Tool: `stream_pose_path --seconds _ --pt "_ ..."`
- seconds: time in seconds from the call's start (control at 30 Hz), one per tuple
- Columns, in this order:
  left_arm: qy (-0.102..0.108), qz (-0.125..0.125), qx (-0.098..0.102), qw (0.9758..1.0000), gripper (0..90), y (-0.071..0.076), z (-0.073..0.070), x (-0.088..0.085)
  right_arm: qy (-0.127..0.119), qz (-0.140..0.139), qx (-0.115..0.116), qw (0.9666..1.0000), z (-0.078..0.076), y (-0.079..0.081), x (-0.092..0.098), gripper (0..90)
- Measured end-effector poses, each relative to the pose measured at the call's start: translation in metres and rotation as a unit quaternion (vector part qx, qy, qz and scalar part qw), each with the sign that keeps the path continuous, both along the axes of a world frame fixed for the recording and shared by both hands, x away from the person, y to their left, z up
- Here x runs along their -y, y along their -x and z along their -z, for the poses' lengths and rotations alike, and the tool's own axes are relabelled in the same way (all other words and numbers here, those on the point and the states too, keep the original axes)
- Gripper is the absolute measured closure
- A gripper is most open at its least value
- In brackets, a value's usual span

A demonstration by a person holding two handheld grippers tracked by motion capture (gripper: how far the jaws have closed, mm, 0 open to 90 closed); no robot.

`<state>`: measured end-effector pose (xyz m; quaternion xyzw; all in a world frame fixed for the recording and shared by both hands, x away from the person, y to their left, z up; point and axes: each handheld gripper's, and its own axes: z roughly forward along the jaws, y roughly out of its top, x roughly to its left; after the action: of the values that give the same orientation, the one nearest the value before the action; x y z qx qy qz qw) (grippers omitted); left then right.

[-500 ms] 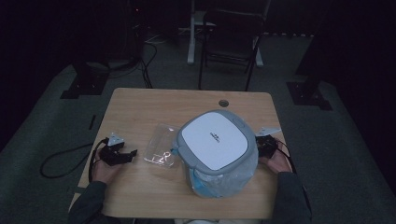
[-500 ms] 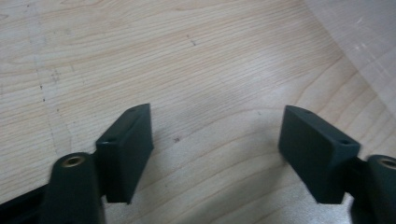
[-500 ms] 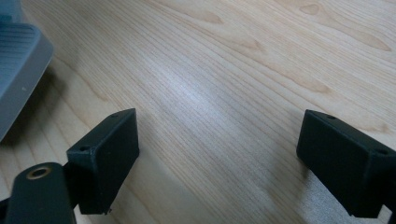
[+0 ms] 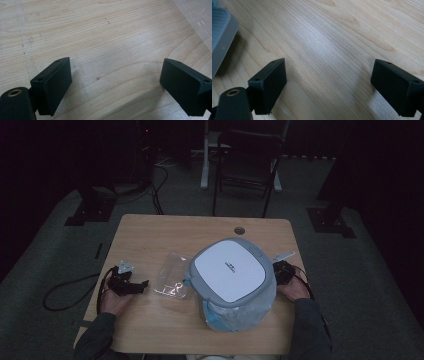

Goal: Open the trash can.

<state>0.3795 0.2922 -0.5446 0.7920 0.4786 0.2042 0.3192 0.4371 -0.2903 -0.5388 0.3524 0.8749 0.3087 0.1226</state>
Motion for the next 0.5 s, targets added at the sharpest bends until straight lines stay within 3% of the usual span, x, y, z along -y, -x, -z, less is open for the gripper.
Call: stream_pose_path --seconds 0.3,0.33,0.37,0.47,0.5 --pt "0.001 -0.002 0.000 1.0000 11.5 0.0011 0.0000 0.0007 0.008 0.002 -0.008 0.9999 -0.0021 -0.0012 -0.0020 14.2" --pt "0.001 -0.002 0.000 1.0000 11.6 0.0013 0.0000 0.0008 0.009 -0.001 -0.011 0.9999 -0.0049 -0.0003 -0.0034 25.2" --pt "0.001 -0.001 0.000 1.0000 11.5 0.0014 0.0000 0.0008 0.009 -0.005 -0.010 0.9999 -0.0057 0.0001 -0.0035 27.0" --pt "0.000 -0.001 0.000 1.0000 11.5 0.0016 0.0000 0.0008 -0.003 0.005 -0.010 0.9999 -0.0053 0.0004 -0.0027 27.5" --pt "0.000 0.000 0.000 1.0000 11.6 0.0016 0.0000 0.0008 -0.019 0.018 0.002 0.9997 -0.0060 0.0014 -0.0001 29.1"
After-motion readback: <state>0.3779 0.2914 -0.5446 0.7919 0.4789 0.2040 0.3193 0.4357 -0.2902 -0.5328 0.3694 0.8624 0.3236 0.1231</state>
